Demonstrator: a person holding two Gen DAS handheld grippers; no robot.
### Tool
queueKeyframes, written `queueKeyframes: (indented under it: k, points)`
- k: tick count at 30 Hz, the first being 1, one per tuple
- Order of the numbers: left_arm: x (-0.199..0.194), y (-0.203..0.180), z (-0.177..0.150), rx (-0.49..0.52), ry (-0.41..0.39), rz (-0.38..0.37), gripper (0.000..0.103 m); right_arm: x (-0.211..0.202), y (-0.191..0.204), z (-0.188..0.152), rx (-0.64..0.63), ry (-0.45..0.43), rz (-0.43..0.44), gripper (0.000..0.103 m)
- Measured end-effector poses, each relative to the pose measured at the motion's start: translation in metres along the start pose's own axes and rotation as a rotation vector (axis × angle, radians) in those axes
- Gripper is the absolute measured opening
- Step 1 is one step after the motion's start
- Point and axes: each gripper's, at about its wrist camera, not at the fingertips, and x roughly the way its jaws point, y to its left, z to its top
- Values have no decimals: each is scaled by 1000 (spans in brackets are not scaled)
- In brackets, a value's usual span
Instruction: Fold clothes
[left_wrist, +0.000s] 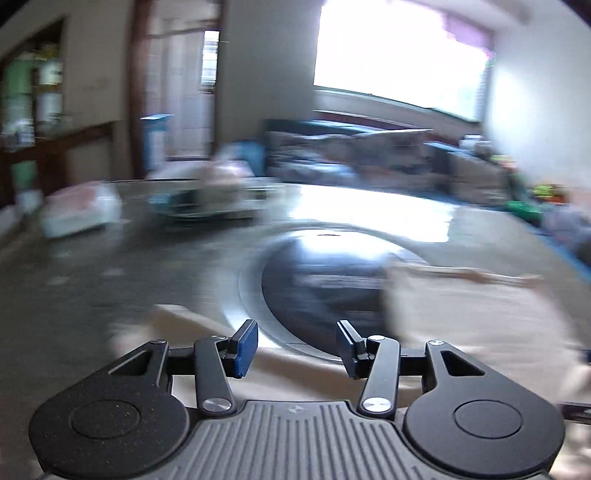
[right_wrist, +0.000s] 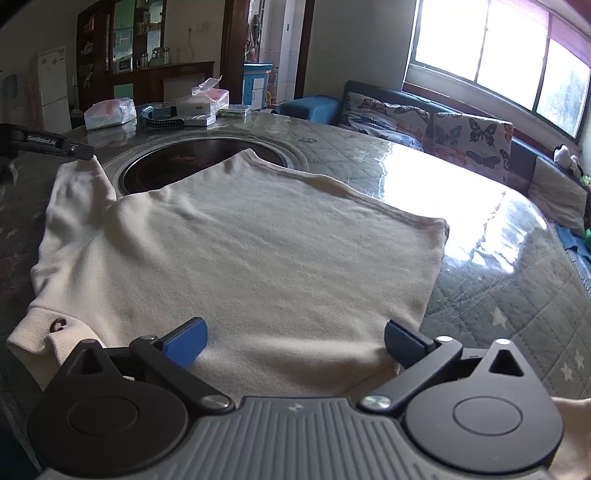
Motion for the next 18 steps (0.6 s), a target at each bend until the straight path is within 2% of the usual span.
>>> queueKeyframes:
  k: [2, 4, 6, 10, 12, 14, 18]
  points:
    - [-2, -22, -1, 33, 0, -100, 47, 1, -2, 0, 22, 5, 8, 103]
    - [1, -37, -3, 39, 10, -194, 32, 3, -5, 0, 57, 13, 20, 103]
    - [9, -49, -6, 44, 30, -241, 24, 3, -5, -1, 68, 13, 21, 103]
    - [28, -55, -15, 52, 86, -264, 22, 4, -3, 0, 69, 11, 18, 103]
    - [36, -53, -21, 55, 110, -233, 21, 5, -3, -1, 68, 7, 22, 103]
    - [37, -47, -25, 40, 114, -228, 17, 5, -4, -1, 68, 8, 25, 103]
    - [32, -43, -26, 25, 113, -226, 17, -6, -5, 4, 67, -15, 21, 103]
